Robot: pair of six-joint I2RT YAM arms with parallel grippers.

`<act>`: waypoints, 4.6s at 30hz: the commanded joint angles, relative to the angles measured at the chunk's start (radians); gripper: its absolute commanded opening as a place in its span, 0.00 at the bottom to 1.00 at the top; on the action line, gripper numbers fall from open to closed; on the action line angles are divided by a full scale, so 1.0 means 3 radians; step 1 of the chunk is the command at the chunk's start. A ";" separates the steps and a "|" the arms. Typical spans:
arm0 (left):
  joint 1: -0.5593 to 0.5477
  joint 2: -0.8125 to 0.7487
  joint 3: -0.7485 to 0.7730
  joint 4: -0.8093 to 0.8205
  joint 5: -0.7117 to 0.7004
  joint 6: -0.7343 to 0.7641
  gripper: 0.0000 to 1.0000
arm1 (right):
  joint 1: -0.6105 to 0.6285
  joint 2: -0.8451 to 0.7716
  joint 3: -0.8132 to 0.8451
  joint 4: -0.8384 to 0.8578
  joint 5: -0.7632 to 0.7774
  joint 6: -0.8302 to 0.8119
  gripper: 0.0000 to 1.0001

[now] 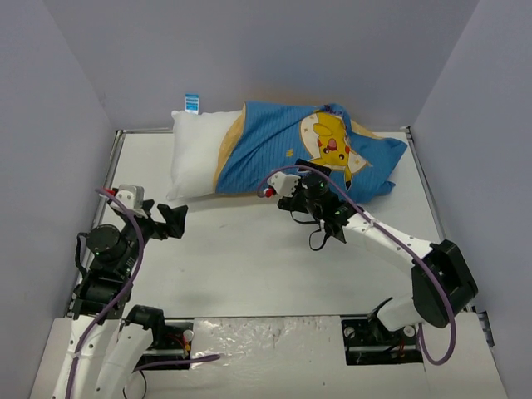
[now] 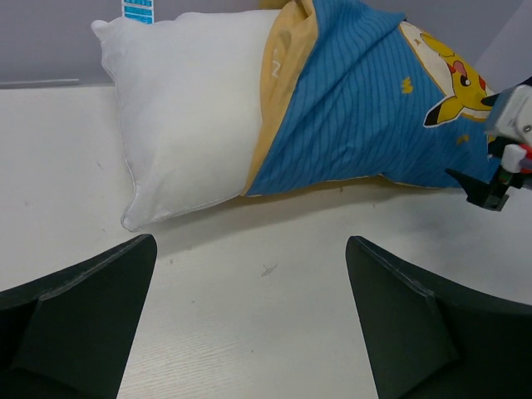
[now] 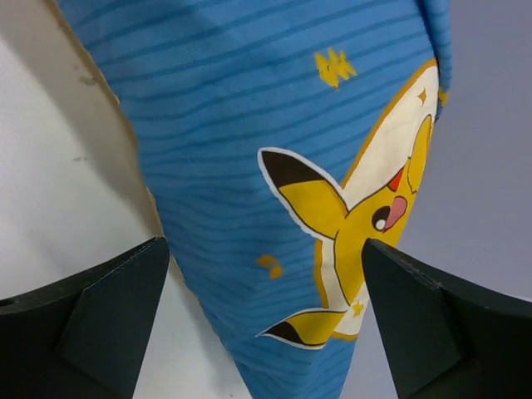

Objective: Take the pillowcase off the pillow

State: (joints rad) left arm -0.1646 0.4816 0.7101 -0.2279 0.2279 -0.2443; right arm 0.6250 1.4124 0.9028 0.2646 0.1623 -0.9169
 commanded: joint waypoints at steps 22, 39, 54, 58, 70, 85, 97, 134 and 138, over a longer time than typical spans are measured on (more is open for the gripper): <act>-0.0055 -0.0097 -0.0025 0.0110 0.0140 0.0119 0.97 | -0.0002 0.1429 -0.0024 0.1988 0.1295 -0.0493 0.06; -0.0917 0.0189 0.0123 -0.0048 0.0244 0.1192 1.00 | -0.0810 -0.0928 0.0662 -0.0687 -0.0888 0.0489 0.00; -0.1563 0.1621 0.1084 -0.0258 -0.0648 0.3114 0.94 | -0.0882 -0.1573 0.0208 -0.1091 -0.1415 0.0408 0.00; -0.1293 0.1957 0.1390 -0.0431 -0.0224 0.3463 0.95 | -0.0912 -0.1773 0.0100 -0.1245 -0.1528 0.0239 0.00; -0.0812 0.2663 0.2122 -0.1280 0.0886 0.4184 1.00 | -0.0948 -0.2182 0.0018 -0.1669 -0.1783 -0.0053 0.00; -0.0592 0.2981 0.1714 -0.0376 0.0150 0.3663 0.12 | -0.0959 -0.2269 0.0064 -0.1710 -0.1845 0.0029 0.00; -0.0459 0.1899 0.1883 -0.0600 0.0334 0.2145 0.02 | -0.1127 -0.1616 0.0354 -0.1337 -0.1462 0.0376 0.00; -0.0407 0.1232 0.1084 -0.0467 0.0263 0.1648 0.02 | -0.0979 -0.0924 0.1148 -0.2360 -0.1221 0.1026 0.86; -0.0407 0.1248 0.1084 -0.0467 0.0273 0.1643 0.02 | -0.0913 -0.0940 0.1158 -0.2375 -0.1109 0.1113 0.83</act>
State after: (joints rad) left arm -0.2951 0.8711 1.0176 -0.4576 0.2993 0.2707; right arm 0.3370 1.1305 1.2472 -0.4156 -0.2245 -0.6189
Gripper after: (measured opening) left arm 0.105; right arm 0.836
